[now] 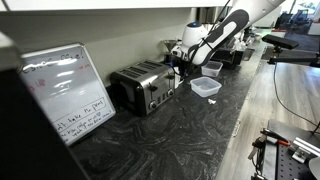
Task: Pick the pen and place it in the bowl on the right, slide the bowl on the left to the right and then move the white cup to the left
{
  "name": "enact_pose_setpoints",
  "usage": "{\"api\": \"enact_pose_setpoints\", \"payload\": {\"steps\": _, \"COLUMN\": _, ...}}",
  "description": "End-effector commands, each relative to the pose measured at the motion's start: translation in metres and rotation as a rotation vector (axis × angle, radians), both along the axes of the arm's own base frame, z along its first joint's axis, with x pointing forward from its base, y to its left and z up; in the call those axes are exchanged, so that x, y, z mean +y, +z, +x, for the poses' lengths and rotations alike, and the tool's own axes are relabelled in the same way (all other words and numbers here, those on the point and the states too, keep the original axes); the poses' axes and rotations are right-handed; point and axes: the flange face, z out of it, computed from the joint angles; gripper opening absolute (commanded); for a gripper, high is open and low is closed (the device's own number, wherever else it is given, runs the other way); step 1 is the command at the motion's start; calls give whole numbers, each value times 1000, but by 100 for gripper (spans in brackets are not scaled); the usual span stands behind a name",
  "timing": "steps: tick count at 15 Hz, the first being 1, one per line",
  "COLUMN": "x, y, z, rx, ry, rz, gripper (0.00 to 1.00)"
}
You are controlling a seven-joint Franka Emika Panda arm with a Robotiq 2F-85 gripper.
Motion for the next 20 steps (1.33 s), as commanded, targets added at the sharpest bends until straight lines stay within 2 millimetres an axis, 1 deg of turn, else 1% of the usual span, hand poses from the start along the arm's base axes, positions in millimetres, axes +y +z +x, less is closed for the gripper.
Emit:
{"api": "enact_pose_setpoints", "payload": {"steps": 1, "x": -4, "y": 3, "z": 1, "rx": 4, "ry": 2, "rz": 9, "gripper": 0}}
{"api": "enact_pose_setpoints", "payload": {"steps": 3, "x": -2, "y": 9, "z": -6, "rx": 3, "ry": 0, "rz": 8, "gripper": 3}}
{"api": "enact_pose_setpoints", "payload": {"steps": 7, "x": -2, "y": 16, "z": -29, "rx": 38, "ry": -15, "rz": 13, "gripper": 3}}
{"api": "enact_pose_setpoints", "payload": {"steps": 11, "x": -10, "y": 27, "z": -62, "rx": 56, "ry": -75, "rz": 44, "gripper": 3}}
{"api": "enact_pose_setpoints", "payload": {"steps": 14, "x": -10, "y": 35, "z": -85, "rx": 80, "ry": -58, "rz": 51, "gripper": 3}}
{"api": "enact_pose_setpoints", "payload": {"steps": 15, "x": -9, "y": 37, "z": -92, "rx": 86, "ry": -46, "rz": 49, "gripper": 3}}
{"api": "enact_pose_setpoints", "payload": {"steps": 17, "x": 0, "y": 37, "z": -104, "rx": 103, "ry": 28, "rz": 41, "gripper": 3}}
{"api": "enact_pose_setpoints", "payload": {"steps": 20, "x": 21, "y": 33, "z": -115, "rx": 122, "ry": 199, "rz": 11, "gripper": 3}}
